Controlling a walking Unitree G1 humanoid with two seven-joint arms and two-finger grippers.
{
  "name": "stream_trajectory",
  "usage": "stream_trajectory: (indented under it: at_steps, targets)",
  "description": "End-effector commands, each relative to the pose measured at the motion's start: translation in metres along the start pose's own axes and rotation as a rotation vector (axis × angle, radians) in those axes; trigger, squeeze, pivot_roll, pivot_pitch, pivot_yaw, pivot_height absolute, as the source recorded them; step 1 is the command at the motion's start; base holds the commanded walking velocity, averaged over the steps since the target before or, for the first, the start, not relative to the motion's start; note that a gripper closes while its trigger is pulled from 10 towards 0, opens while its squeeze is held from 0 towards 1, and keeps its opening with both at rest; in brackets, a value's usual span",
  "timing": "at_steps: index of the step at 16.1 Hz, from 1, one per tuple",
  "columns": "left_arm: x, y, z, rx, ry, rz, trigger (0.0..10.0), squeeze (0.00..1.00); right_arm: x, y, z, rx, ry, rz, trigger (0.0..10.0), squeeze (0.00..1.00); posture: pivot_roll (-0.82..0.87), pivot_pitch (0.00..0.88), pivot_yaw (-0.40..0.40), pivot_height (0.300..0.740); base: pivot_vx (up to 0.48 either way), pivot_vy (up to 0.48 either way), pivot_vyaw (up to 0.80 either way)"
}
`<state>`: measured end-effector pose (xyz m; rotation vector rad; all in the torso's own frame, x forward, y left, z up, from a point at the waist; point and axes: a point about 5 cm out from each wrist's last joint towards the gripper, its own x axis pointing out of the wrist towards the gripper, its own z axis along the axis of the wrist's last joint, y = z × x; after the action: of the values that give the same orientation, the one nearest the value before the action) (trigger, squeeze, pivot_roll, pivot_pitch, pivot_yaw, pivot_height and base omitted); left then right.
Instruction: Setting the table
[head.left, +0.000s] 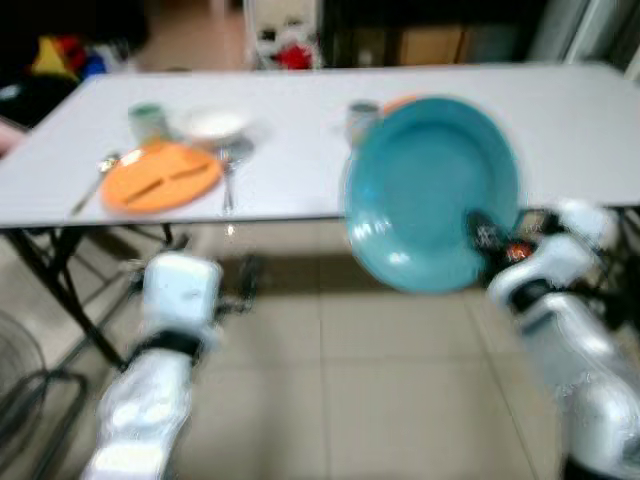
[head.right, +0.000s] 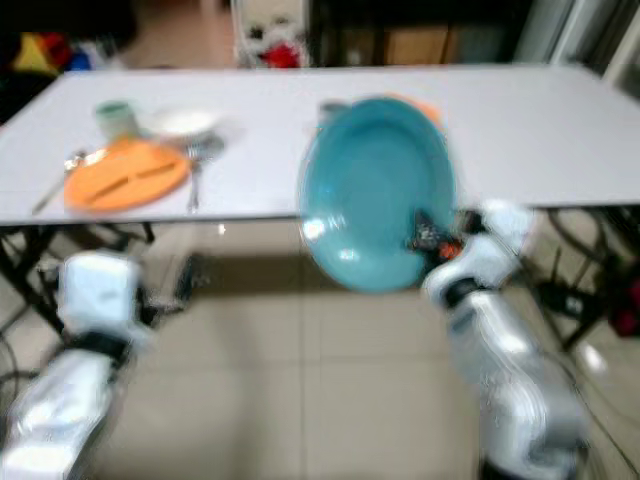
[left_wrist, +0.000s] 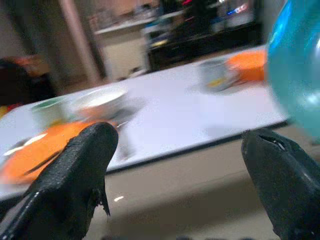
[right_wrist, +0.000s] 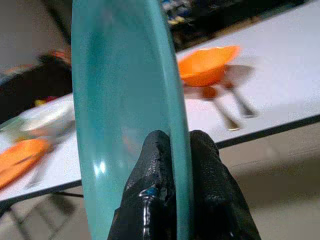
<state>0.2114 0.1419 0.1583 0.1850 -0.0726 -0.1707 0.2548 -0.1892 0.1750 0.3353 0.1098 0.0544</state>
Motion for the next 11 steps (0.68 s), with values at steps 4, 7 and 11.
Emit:
stream_trajectory:
  at_steps: [4,7,11]
  targets:
    - [-0.002,0.011,-0.001,0.027,0.006,0.033,10.0,0.00,0.017,0.029,0.001,0.241,0.074,0.183,10.0,0.00,-0.12,0.000,0.033,0.740,0.396,0.000,0.00]
    - [-0.002,0.009,-0.002,0.028,0.008,0.022,10.0,0.00,0.026,0.027,0.002,0.345,0.122,0.204,10.0,0.00,-0.11,0.000,0.033,0.740,0.396,0.000,0.00]
    - [-0.003,0.004,-0.002,0.029,0.014,-0.025,10.0,0.00,0.025,0.011,-0.034,0.415,0.424,0.086,10.0,0.00,-0.11,0.000,0.038,0.740,0.395,0.000,0.00]
